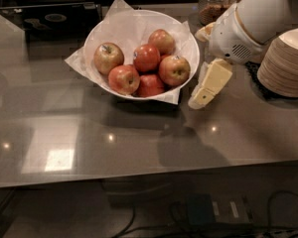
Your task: Pick apple from white bowl
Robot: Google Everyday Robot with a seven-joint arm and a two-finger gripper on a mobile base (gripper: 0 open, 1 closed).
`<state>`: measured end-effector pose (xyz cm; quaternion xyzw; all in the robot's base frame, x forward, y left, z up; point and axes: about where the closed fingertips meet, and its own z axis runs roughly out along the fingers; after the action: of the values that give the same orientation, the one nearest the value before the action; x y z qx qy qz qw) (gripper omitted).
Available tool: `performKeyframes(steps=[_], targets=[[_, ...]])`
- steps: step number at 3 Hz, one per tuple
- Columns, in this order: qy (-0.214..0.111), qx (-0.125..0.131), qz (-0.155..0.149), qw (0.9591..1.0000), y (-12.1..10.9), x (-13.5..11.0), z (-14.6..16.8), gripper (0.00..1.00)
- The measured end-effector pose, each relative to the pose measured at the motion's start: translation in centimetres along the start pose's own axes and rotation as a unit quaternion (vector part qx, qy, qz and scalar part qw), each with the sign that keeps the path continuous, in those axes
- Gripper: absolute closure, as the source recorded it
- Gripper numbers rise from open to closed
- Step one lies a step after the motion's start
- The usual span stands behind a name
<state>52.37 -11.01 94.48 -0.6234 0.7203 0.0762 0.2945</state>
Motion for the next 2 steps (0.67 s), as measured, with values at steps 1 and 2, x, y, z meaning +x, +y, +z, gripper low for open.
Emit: performKeyframes(steps=[1, 2], targets=[[-0.061, 0.005, 0.023, 0.9979, 0.2, -2.6, 2.6, 0.00], [-0.109, 0.013, 0.032, 0.9934, 0.5, -5.3, 4.4, 0.00]])
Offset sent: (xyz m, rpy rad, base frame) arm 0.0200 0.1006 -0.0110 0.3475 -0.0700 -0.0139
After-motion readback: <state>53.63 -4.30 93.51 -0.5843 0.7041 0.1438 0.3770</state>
